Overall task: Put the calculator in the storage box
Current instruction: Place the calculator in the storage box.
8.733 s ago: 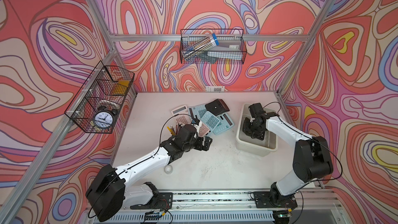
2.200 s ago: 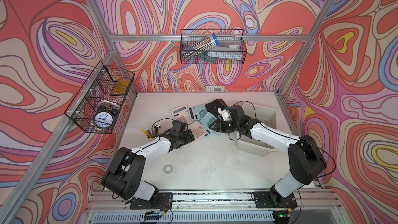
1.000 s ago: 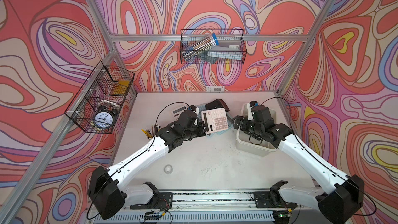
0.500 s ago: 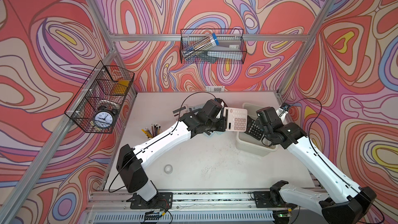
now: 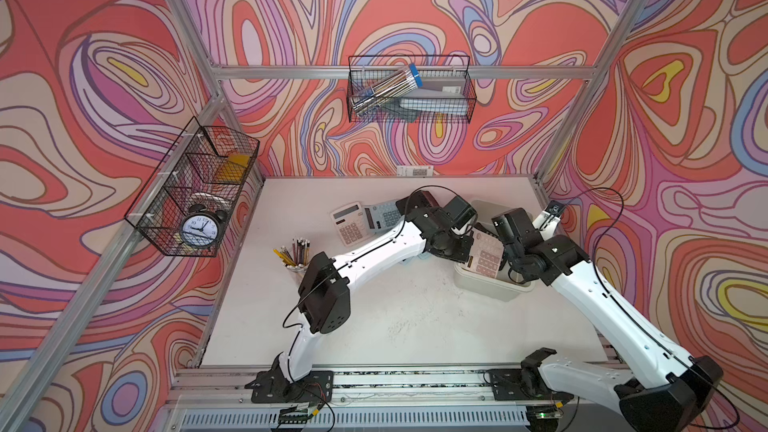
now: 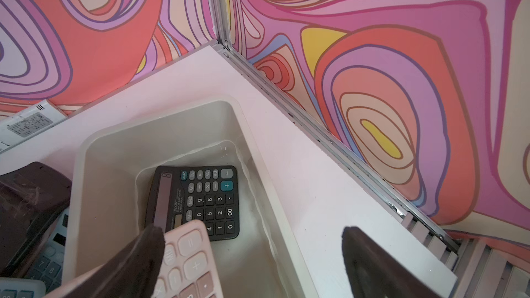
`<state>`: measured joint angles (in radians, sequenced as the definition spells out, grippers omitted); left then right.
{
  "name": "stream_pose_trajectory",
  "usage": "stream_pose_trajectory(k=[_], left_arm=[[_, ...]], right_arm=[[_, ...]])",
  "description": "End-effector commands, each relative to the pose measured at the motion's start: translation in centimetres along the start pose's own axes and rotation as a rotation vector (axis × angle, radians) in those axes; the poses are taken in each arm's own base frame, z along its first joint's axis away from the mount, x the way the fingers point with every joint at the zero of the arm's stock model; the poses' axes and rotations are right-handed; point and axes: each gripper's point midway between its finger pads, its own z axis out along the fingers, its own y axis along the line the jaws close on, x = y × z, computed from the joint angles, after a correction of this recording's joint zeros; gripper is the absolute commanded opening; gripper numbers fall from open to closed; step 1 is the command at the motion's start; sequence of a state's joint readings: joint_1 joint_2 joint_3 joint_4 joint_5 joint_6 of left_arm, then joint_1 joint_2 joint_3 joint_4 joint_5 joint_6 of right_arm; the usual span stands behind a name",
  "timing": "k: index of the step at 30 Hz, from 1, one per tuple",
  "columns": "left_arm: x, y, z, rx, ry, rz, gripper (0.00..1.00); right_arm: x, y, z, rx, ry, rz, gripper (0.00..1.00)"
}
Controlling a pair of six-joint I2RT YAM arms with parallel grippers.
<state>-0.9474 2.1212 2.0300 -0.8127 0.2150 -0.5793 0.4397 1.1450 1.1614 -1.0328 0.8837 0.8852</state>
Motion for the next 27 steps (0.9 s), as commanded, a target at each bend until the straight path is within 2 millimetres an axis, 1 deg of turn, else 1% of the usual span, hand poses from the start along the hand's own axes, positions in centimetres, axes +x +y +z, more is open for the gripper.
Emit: stream_pose_trajectory(k=[1, 6, 12, 13, 17, 19, 22, 27], left_arm=[[1.8, -0.2, 1.5, -0.008, 0.095, -0.005, 0.00], [2.8, -0.5, 3.3, -0.010, 0.134, -0.019, 0.00], [3.9, -0.5, 4.0, -0.027, 0.166, -0.020, 0.01], [4.1, -0.4, 4.0, -0.031, 0.171, -0.021, 0.04], [4.6, -0.5, 3.7, -0.048, 0.177, -0.012, 0.28], [4.6, -0.7, 3.3, -0.051, 0.170, -0.006, 0.35], [4.4, -0.9, 2.5, -0.050, 0.155, 0.000, 0.41], [3.4, -1.7, 0.2, -0.038, 0.097, 0.018, 0.46]], right_arm=[[0.1, -0.5, 0.4, 0.033, -0.011, -0.001, 0.98], [0.7, -0.2, 0.8, 0.036, -0.002, -0.010, 0.98], [1.1, 0.2, 1.2, 0.037, 0.010, -0.020, 0.98], [1.3, 0.3, 1.3, 0.035, 0.013, -0.021, 0.98], [1.7, 0.4, 1.6, 0.036, 0.022, -0.023, 0.98], [1.8, 0.4, 1.7, 0.037, 0.027, -0.023, 0.98], [2.0, 0.3, 1.8, 0.037, 0.031, -0.022, 0.98], [2.2, 0.3, 1.9, 0.033, 0.039, -0.018, 0.98]])
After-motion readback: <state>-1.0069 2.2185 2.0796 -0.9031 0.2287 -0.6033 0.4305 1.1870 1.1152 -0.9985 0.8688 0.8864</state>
